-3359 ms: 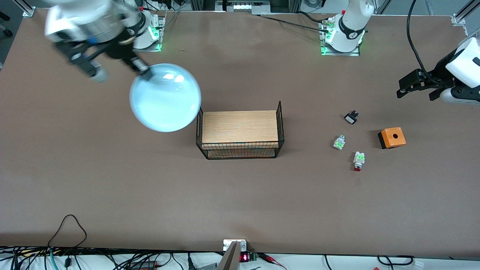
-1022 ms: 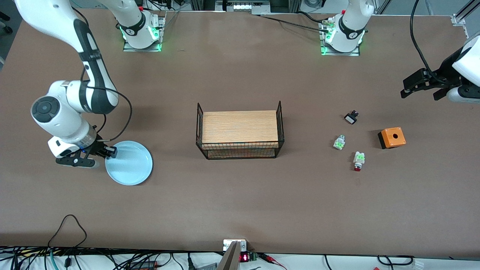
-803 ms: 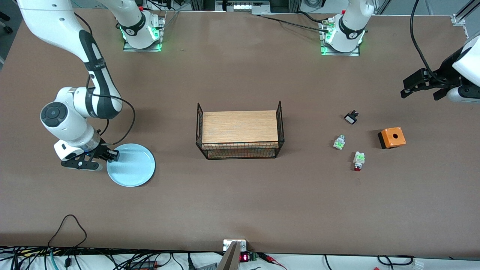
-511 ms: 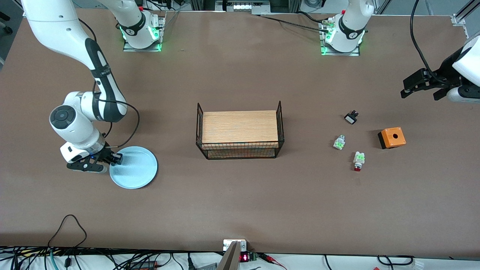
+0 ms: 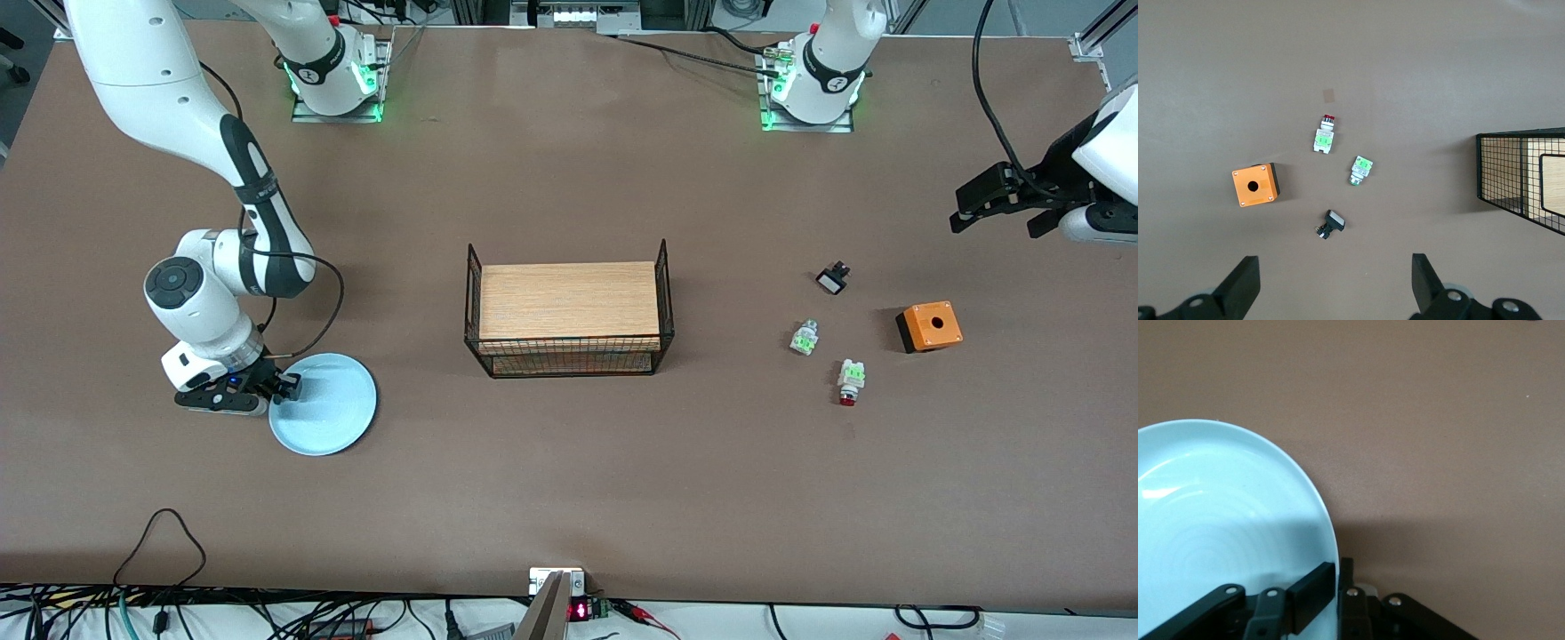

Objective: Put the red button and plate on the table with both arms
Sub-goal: 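Lower the blue plate onto the table with the right gripper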

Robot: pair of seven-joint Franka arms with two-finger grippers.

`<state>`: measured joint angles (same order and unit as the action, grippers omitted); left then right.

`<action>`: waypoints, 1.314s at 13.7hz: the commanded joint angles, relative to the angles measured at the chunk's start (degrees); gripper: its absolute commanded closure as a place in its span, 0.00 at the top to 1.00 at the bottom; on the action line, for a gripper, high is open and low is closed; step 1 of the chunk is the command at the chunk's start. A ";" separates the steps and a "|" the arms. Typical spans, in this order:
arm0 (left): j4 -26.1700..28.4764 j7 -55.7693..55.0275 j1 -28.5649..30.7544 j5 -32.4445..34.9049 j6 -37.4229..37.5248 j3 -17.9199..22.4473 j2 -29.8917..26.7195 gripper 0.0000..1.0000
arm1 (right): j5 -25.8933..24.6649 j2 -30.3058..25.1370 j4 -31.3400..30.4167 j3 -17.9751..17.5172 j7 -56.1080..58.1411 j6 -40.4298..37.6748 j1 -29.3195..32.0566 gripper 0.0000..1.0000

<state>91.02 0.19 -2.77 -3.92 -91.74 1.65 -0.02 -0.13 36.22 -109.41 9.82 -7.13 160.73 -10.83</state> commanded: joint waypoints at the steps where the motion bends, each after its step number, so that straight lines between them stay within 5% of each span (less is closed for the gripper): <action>1: -2.07 0.34 0.31 -1.18 1.39 0.02 1.07 1.00 | 0.66 0.96 0.60 -0.77 0.28 1.25 0.28 0.23; 2: -2.07 0.34 0.31 -1.18 1.39 -0.07 1.07 1.00 | 0.74 0.78 0.60 -0.77 0.28 1.25 0.19 0.35; 4: -2.07 0.34 0.31 -1.18 1.39 -0.07 1.07 1.00 | 0.66 0.69 0.69 -0.77 0.45 1.25 0.19 0.41; 6: -2.07 0.34 0.31 -1.18 1.39 -0.07 1.07 1.00 | 0.74 0.61 1.13 -0.77 0.54 0.99 0.10 0.57; 7: -2.07 0.34 0.31 -1.18 1.30 -0.07 1.07 1.00 | 0.74 0.43 1.30 -0.77 0.54 0.90 0.19 0.73; 8: -2.07 0.34 0.31 -1.18 1.30 -0.07 1.07 1.00 | 0.66 -0.18 1.30 -0.77 0.98 0.46 0.10 1.00; 10: -2.07 0.34 0.31 -1.26 1.30 -0.07 1.07 1.00 | 0.57 -2.98 2.35 -0.94 0.72 -6.27 -0.25 1.00; 14: -2.07 0.34 0.31 -1.26 1.30 -0.07 1.07 1.00 | -0.13 -5.63 14.11 -1.20 0.72 -30.61 -2.88 1.00; 18: -2.07 0.34 0.31 -1.26 1.30 -0.07 1.07 1.00 | -4.43 -10.72 18.95 -1.12 5.88 -43.27 -2.53 1.00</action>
<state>91.01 0.19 -2.77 -3.92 -91.74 1.61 0.02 -2.70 27.85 -92.72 8.89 -5.11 123.47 -13.86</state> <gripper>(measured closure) 0.000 0.000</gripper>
